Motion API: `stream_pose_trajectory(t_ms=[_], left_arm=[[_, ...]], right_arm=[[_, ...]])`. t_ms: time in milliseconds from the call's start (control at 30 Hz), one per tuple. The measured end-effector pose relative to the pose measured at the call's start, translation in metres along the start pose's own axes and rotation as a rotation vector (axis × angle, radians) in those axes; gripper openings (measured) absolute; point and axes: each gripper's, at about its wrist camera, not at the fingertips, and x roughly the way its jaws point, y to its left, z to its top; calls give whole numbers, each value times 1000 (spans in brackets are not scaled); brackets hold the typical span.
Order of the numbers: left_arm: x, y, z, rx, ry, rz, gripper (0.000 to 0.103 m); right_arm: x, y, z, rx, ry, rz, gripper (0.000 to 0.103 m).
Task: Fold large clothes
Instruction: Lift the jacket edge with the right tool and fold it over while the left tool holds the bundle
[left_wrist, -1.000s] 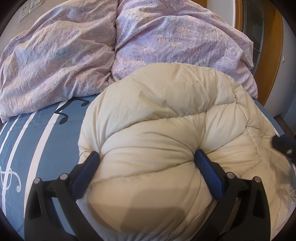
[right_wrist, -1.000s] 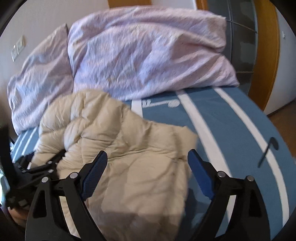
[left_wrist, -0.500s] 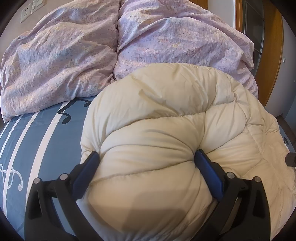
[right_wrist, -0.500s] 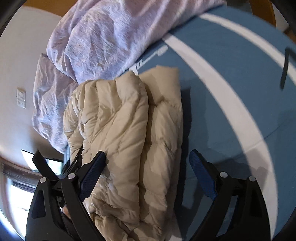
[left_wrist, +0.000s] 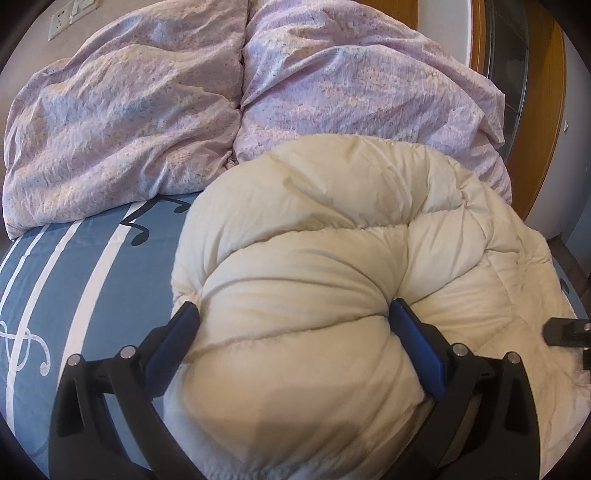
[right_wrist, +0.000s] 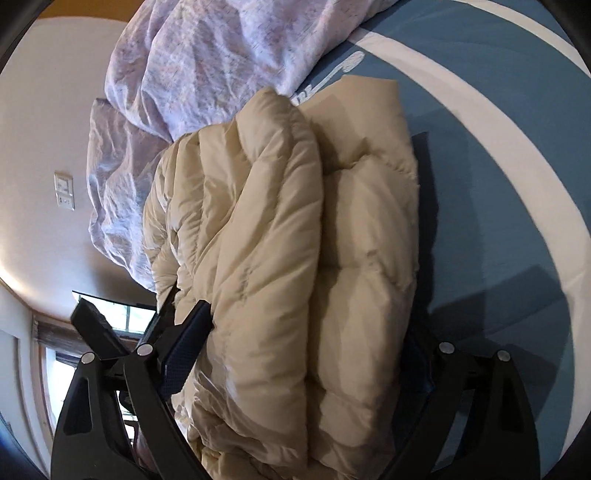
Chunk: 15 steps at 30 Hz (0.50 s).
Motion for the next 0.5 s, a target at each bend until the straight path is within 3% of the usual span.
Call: stream_pose_trajectory(t_ms=[267,367,500], left_arm=[[-26,15,-1,13,-17,-9,101],[-32,19,-1,13,-4,-18,101],[-39,38,2,-41,45,-91,101]], right_arm=[[5,-5,-3,38,-4,74,47],[3,1,-3,27,-18,71,36],[2,6,-2,16,-28,58,31]])
